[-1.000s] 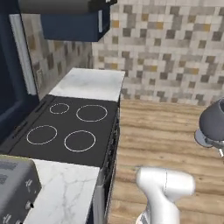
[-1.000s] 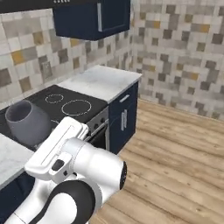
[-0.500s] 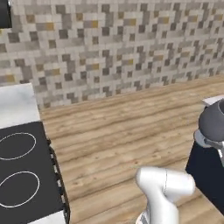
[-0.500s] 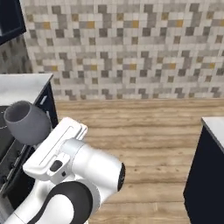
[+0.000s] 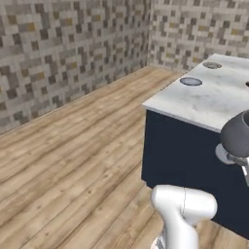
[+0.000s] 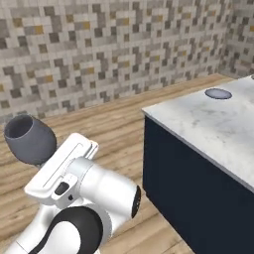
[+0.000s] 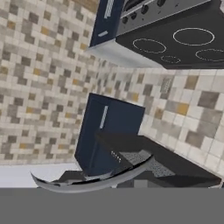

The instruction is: Retrieve the wine glasses from the counter and place one next to each plate.

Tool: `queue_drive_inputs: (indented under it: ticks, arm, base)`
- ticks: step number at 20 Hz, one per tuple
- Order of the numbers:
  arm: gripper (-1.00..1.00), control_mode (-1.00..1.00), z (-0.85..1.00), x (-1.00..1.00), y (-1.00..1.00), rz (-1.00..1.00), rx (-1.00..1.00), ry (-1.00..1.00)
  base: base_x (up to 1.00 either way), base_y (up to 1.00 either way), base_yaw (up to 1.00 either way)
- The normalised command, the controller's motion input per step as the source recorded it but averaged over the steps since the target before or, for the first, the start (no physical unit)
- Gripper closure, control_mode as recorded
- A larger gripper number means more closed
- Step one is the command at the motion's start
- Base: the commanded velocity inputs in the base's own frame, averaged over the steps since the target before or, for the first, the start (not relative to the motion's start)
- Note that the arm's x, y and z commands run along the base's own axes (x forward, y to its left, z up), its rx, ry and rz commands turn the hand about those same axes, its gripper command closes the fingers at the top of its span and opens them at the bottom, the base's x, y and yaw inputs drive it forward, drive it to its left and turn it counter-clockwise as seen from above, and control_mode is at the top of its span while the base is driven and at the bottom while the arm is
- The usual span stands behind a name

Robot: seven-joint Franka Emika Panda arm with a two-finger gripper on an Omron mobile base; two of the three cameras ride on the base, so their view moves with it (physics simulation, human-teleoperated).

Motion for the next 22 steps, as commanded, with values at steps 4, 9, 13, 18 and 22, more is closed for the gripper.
queue_drive_inputs:
  ticks: [4,9,13,18,22]
  arm:
    - [1.00,1.00,0.00,0.00,0.00,0.00,0.00,0.00]
    - [1.00,1.00,0.00,0.00,0.00,0.00,0.00,0.00]
    - [1.00,1.00,0.00,0.00,0.00,0.00,0.00,0.00]
    - [1.00,1.00,0.00,0.00,0.00,0.00,0.00,0.00]
    - [1.00,1.00,0.00,0.00,0.00,0.00,0.00,0.00]
  base:
    - [0.44,0.47,-0.31]
    - [0.98,1.00,-0.26]
    - [1.00,0.94,-0.21]
    - [1.00,0.86,-0.15]
    - [1.00,0.75,-0.21]
